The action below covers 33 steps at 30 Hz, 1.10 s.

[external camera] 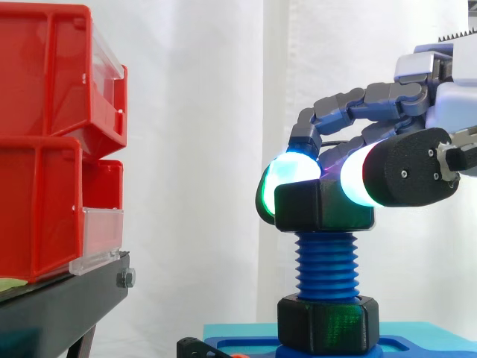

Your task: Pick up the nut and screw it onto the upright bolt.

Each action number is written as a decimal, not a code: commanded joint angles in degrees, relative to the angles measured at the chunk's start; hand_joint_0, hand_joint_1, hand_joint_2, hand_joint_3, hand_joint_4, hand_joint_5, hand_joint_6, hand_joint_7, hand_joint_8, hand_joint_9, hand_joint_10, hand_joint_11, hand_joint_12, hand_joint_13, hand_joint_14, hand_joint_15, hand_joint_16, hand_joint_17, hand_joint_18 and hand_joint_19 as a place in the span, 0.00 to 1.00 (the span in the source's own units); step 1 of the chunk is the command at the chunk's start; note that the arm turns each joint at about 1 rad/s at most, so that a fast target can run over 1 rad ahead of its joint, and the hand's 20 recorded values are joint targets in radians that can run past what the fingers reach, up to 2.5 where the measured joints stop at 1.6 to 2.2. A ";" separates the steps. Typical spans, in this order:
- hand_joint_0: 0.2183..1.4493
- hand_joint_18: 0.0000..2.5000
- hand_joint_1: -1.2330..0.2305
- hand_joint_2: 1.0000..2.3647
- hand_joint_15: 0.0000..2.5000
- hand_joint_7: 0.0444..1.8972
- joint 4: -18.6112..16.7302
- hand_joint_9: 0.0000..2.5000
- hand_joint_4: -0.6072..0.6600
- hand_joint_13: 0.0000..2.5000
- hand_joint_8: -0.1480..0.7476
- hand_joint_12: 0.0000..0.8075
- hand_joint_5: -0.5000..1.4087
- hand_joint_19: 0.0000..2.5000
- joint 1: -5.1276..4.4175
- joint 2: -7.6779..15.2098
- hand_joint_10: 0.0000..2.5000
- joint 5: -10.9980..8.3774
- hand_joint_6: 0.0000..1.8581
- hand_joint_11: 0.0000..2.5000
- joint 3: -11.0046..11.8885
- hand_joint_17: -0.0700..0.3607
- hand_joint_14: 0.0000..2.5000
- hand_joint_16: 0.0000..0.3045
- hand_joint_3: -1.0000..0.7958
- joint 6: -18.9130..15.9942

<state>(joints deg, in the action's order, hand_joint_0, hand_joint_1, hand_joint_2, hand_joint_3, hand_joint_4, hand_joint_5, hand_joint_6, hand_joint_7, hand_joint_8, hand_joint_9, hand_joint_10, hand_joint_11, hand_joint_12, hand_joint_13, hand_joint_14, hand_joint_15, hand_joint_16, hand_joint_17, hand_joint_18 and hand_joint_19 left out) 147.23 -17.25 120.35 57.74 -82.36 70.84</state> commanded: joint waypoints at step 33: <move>0.27 0.22 0.40 0.00 0.00 0.65 0.07 0.22 0.73 0.24 0.57 0.50 0.18 0.01 0.64 0.06 0.00 1.41 0.27 0.00 0.01 0.42 0.00 0.16 0.28 0.09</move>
<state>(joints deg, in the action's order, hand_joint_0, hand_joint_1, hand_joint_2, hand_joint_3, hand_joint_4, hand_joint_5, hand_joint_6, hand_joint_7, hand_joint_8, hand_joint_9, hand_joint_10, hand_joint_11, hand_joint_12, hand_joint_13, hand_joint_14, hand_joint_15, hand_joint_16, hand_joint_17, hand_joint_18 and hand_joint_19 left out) 147.29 -16.61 120.41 59.17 -82.37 70.90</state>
